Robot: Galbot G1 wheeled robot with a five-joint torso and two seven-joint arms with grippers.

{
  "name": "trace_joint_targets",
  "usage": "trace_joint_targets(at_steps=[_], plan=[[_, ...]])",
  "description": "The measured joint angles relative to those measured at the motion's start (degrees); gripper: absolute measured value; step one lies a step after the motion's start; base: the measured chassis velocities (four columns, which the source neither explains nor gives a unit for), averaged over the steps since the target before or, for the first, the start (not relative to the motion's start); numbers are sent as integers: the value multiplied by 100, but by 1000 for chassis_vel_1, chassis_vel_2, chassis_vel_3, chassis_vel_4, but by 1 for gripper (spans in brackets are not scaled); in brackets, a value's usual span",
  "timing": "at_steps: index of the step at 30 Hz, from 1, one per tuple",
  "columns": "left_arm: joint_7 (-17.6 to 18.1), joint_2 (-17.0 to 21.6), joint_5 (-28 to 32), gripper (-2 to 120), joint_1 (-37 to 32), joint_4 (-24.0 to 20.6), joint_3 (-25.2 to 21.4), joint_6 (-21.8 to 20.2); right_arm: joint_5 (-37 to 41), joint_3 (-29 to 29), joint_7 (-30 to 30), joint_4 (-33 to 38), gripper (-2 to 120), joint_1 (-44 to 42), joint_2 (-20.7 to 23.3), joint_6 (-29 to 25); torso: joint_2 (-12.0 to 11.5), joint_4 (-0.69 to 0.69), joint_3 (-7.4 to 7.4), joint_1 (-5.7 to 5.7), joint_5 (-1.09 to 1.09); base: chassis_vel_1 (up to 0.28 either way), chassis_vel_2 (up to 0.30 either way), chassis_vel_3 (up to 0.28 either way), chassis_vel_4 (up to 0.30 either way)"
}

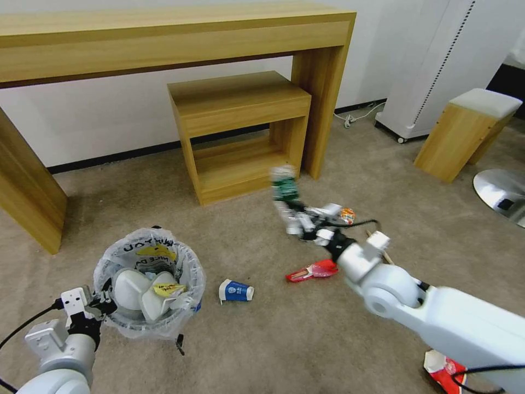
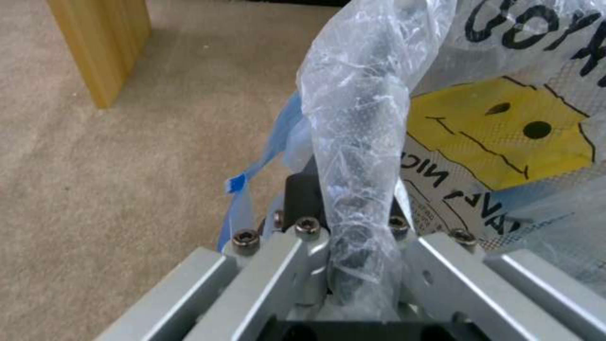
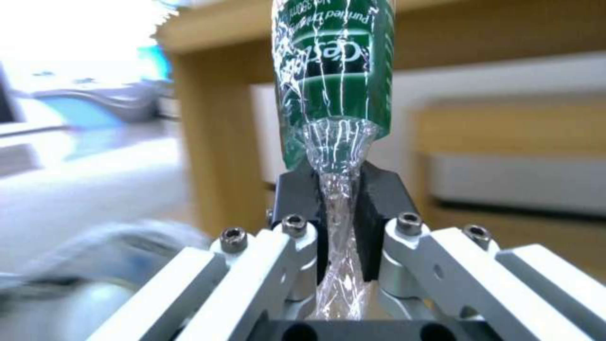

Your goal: Pick up the trash bin and place the garbage on the floor into it.

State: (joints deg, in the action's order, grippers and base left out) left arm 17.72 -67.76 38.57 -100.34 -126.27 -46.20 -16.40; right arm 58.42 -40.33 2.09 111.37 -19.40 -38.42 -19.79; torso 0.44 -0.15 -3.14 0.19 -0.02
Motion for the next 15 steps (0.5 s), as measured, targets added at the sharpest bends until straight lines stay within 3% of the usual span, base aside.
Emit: trace_joint_targets(at_steps=[6,15], plan=[[16,-26,-16,1,-36,-130,4,-27,201,-1305,-504,-136,8,1056,-675,-255,0,1,0,0,0,0,0,0,0],[24,-85,-13,1,-126,-317,-27,-39,72,-1985,-519,-644,8,1281,-1229,-263,0,0,0,0,1,0,0,0,0]])
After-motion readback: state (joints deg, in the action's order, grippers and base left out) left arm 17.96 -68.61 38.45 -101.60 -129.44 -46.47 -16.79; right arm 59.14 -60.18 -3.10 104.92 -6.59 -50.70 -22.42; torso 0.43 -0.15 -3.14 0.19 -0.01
